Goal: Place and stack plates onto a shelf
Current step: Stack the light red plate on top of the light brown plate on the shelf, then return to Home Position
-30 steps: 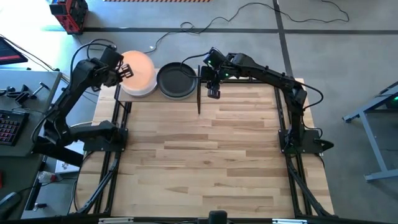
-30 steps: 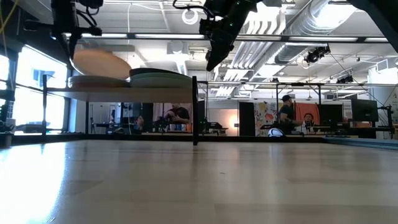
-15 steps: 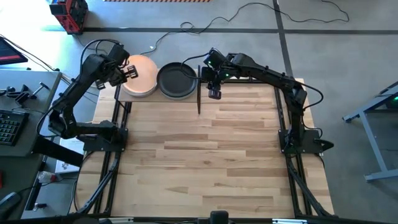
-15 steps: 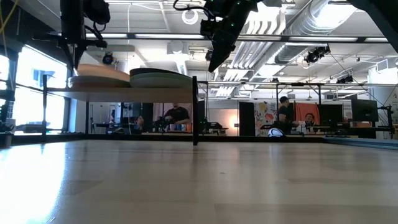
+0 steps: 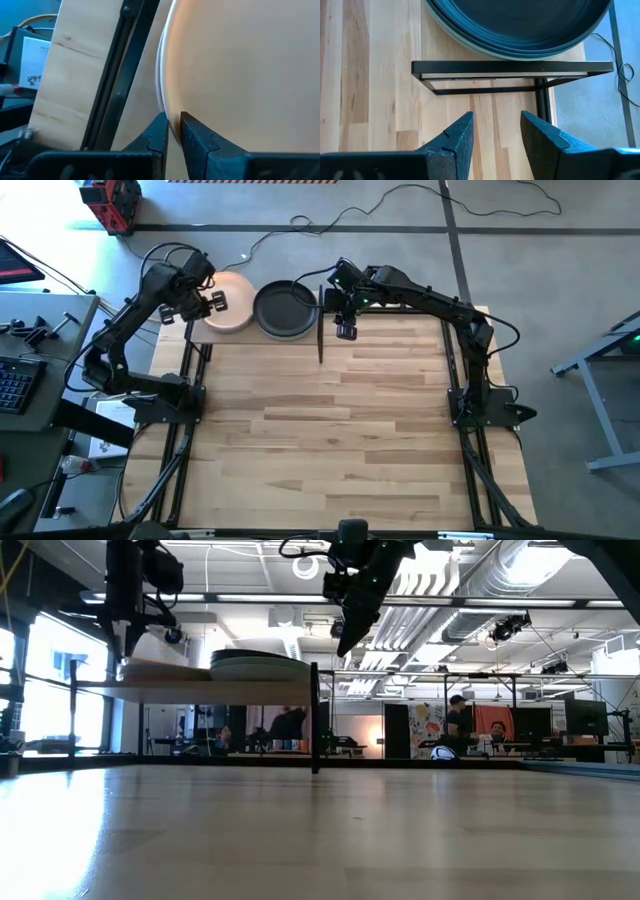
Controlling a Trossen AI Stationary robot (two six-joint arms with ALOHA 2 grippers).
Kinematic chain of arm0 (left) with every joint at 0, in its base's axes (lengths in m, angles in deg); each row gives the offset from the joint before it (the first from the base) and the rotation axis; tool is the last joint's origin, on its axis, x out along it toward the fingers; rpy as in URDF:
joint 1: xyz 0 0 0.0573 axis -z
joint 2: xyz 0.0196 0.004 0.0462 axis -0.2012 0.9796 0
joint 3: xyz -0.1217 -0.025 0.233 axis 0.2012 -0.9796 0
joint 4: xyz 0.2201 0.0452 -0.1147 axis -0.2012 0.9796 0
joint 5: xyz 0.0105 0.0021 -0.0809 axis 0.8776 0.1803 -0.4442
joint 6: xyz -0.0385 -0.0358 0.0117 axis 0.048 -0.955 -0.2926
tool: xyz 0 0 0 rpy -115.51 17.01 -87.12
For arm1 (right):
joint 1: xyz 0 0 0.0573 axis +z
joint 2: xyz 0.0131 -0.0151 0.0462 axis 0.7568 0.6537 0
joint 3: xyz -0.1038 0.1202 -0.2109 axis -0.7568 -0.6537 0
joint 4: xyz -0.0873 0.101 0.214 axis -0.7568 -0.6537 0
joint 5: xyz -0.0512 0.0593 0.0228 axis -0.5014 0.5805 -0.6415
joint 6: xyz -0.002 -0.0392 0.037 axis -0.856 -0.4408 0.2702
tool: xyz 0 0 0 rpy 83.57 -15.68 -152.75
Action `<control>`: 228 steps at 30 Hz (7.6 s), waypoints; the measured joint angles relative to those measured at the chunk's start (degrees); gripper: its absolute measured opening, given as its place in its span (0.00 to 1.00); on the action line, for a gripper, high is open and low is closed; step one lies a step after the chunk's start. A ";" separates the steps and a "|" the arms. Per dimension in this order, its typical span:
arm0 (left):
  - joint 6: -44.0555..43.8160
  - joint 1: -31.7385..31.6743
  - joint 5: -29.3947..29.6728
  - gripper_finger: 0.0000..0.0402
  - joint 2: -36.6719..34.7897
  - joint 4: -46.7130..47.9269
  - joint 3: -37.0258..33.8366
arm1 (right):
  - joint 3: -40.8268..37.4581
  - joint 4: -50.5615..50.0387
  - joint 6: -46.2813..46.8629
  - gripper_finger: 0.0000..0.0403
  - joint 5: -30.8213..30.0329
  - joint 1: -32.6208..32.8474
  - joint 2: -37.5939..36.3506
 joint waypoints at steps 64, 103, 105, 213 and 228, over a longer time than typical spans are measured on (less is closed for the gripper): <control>5.32 0.02 -9.11 0.27 -5.87 1.00 -0.04 | 0.00 -0.02 0.83 0.35 -0.01 0.04 0.00; 41.74 36.28 -17.38 0.27 -45.01 -44.22 -33.42 | 0.00 9.51 44.57 0.35 -2.67 13.31 0.00; 40.62 37.14 -17.54 0.27 -48.82 -45.59 -37.14 | 0.00 10.94 44.98 0.35 -3.26 14.56 0.00; 35.33 40.57 -12.34 0.27 -66.68 -78.81 -71.91 | -102.30 54.10 35.36 0.35 2.59 15.80 -102.91; 35.30 40.58 -12.45 0.27 -66.70 -78.83 -71.91 | -107.92 52.18 38.40 0.35 2.37 15.80 -111.38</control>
